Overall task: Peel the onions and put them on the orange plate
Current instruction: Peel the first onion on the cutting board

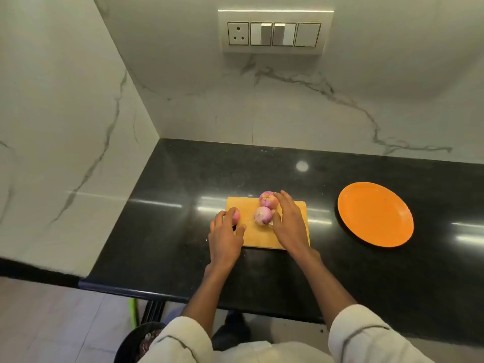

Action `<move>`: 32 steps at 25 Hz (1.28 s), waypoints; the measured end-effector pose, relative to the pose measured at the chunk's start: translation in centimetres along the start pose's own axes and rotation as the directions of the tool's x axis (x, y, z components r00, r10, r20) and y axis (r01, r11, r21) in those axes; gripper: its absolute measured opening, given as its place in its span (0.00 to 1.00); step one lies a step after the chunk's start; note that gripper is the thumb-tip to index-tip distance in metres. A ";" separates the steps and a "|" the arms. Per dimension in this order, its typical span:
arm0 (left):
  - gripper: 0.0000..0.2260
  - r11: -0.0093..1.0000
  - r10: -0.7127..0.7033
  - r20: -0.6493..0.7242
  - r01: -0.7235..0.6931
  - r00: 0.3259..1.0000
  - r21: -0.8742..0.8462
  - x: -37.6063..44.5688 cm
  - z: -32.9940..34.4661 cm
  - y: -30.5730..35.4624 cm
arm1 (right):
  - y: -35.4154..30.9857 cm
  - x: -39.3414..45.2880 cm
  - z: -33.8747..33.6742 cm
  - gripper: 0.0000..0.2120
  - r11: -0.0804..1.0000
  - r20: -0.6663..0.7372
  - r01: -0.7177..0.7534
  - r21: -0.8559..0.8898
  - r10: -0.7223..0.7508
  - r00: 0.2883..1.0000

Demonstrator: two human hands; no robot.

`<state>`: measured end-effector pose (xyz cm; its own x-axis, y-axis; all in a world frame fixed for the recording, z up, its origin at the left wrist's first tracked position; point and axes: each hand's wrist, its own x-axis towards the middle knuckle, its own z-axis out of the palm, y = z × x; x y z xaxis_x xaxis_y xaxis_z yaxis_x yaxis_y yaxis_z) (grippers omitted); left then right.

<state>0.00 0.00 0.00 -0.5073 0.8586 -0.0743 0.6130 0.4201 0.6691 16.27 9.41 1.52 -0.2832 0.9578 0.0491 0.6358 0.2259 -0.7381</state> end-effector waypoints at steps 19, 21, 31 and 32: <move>0.31 0.918 0.240 0.276 -0.310 0.931 0.249 3.9 2.1 -0.1 | 3.1 3.2 1.2 0.27 0.898 0.130 -0.328 0.294 0.302 0.944; 0.31 0.923 0.258 0.270 -0.320 0.927 0.216 3.9 2.6 -0.3 | 3.9 2.9 0.9 0.32 0.943 0.168 -0.214 0.254 0.175 0.970; 0.30 0.921 0.308 0.244 -0.352 0.920 0.165 4.2 5.0 1.4 | 7.5 3.4 -2.6 0.26 0.990 0.169 -0.108 0.095 0.091 0.981; 0.30 0.922 0.307 0.245 -0.351 0.920 0.163 4.3 5.1 1.6 | 7.9 3.4 -3.0 0.27 0.988 0.186 -0.119 0.098 0.099 0.977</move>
<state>1.93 5.90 -3.03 -0.1302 0.9905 -0.0442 0.8421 0.1340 0.5224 22.51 15.03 -2.09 -0.3477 0.9255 -0.1504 0.5912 0.0919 -0.8013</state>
